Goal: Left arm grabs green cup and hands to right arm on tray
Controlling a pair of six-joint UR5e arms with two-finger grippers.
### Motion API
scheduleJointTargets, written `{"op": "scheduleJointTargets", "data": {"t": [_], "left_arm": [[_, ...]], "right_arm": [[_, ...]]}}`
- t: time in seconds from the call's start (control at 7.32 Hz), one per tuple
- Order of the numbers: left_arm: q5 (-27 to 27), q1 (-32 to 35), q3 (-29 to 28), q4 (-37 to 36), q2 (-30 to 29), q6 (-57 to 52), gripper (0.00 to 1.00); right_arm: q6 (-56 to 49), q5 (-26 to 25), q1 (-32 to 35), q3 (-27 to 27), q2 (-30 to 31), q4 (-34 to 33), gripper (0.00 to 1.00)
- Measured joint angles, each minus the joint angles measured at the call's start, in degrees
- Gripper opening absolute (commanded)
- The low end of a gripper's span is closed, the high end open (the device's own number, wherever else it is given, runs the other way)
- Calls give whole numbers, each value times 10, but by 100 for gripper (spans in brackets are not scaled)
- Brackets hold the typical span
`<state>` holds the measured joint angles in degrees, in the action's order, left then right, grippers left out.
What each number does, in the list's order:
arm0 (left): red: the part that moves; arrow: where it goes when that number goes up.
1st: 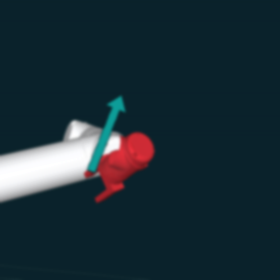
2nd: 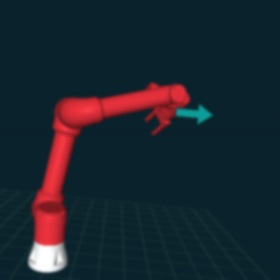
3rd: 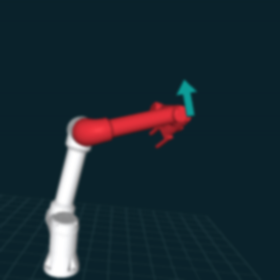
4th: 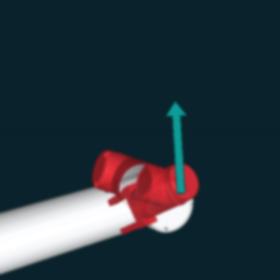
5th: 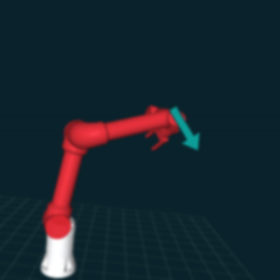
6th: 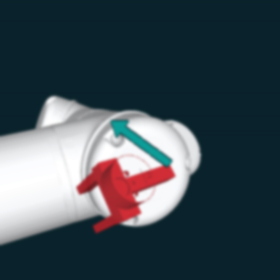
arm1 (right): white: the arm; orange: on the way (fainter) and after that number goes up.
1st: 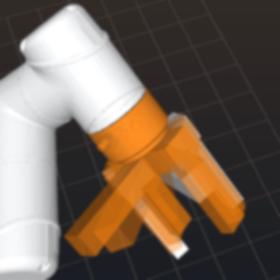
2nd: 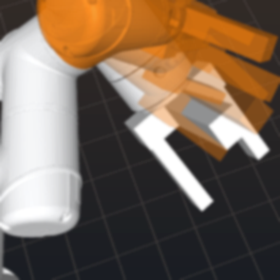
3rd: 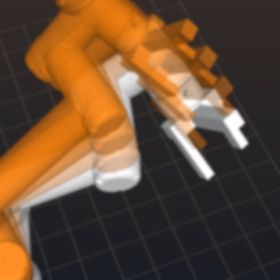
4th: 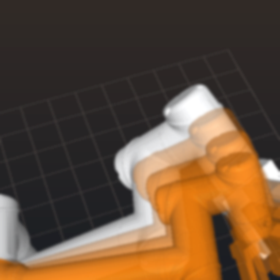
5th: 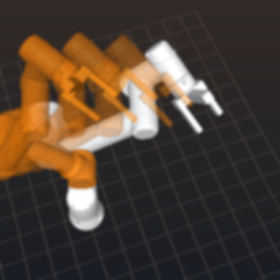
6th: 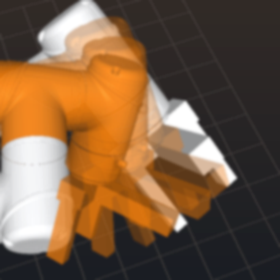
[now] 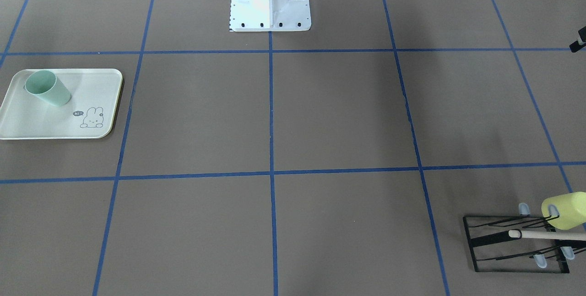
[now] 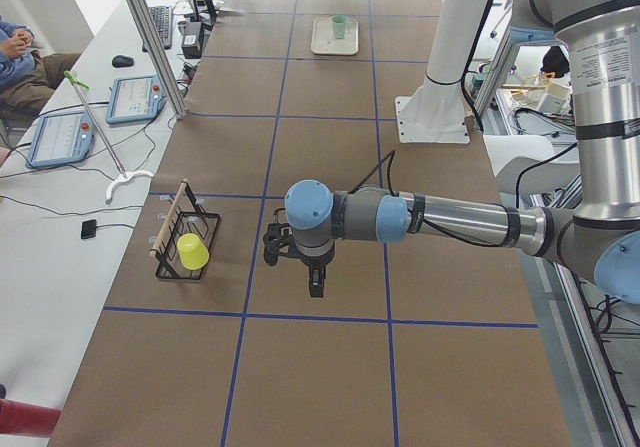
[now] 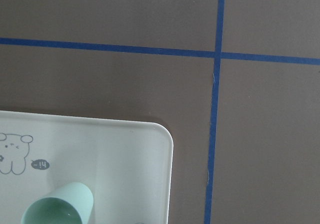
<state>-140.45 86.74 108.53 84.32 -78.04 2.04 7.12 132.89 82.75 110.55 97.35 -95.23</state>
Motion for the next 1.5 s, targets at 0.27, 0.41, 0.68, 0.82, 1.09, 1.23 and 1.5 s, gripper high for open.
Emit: {"op": "scheduleJointTargets", "data": {"t": [0.27, 0.41, 0.68, 0.82, 1.09, 1.23, 1.5], "left_arm": [[0, 1, -1, 1, 4, -1, 100], [0, 2, -1, 2, 6, -2, 100], [0, 4, 8, 2, 9, -2, 100], [0, 4, 12, 2, 10, -2, 100], [0, 4, 28, 1, 7, -2, 100], [1, 4, 36, 1, 5, -1, 100], [1, 7, 39, 1, 7, -1, 100]], "right_arm": [[0, 0, -2, -1, -3, -2, 100], [0, -1, -3, -1, -4, -2, 100], [0, -2, -3, -1, -5, -2, 100], [1, -5, -3, -1, -8, -2, 100], [2, -10, -3, -2, -16, -2, 100], [2, -11, -3, -2, -19, -2, 100], [3, -12, -2, -5, -29, -1, 100]]}}
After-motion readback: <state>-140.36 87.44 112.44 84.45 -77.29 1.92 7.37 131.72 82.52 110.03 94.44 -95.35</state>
